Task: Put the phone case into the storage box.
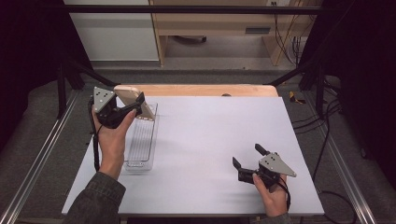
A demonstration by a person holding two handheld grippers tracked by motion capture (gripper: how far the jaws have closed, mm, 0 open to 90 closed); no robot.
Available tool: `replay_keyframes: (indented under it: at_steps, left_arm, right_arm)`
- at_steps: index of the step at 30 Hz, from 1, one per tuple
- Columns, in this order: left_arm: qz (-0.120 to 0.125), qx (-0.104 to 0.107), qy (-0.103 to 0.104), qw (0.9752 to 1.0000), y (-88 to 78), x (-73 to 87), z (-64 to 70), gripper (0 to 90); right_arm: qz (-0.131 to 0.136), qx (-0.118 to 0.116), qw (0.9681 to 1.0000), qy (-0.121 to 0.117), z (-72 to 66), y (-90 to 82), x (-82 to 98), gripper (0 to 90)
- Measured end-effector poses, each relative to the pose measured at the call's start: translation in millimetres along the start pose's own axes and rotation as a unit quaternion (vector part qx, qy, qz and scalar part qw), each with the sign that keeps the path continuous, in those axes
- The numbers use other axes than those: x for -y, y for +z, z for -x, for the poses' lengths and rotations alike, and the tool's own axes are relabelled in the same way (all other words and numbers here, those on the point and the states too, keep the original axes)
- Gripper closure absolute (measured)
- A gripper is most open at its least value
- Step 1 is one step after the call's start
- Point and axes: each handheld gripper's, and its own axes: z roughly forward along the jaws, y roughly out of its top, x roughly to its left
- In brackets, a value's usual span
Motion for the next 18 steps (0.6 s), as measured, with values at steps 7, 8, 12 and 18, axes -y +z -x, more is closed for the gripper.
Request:
replay_keyframes:
  at_steps: [7,8,12,18]
  left_arm:
    - [-0.003,-0.007,-0.007,0.9999,7.2,5.1,-5.5,10.1]
    - [-0.004,-0.009,-0.007,0.9999,8.8,6.0,-6.3,10.1]
    - [-0.008,-0.017,-0.007,0.9998,14.9,8.8,-11.0,10.1]
    - [-0.016,-0.027,-0.003,0.9995,23.4,12.8,-17.6,10.1]
  right_arm:
    - [-0.002,0.0,1.0,0.0,0.9,0.3,0.6,4.7]
    - [-0.002,0.0,1.0,0.0,0.5,0.5,0.7,4.7]
    - [-0.004,-0.002,1.0,-0.003,-0.5,1.6,1.2,4.7]
    - [-0.004,-0.002,1.0,-0.002,0.1,1.3,1.2,4.7]
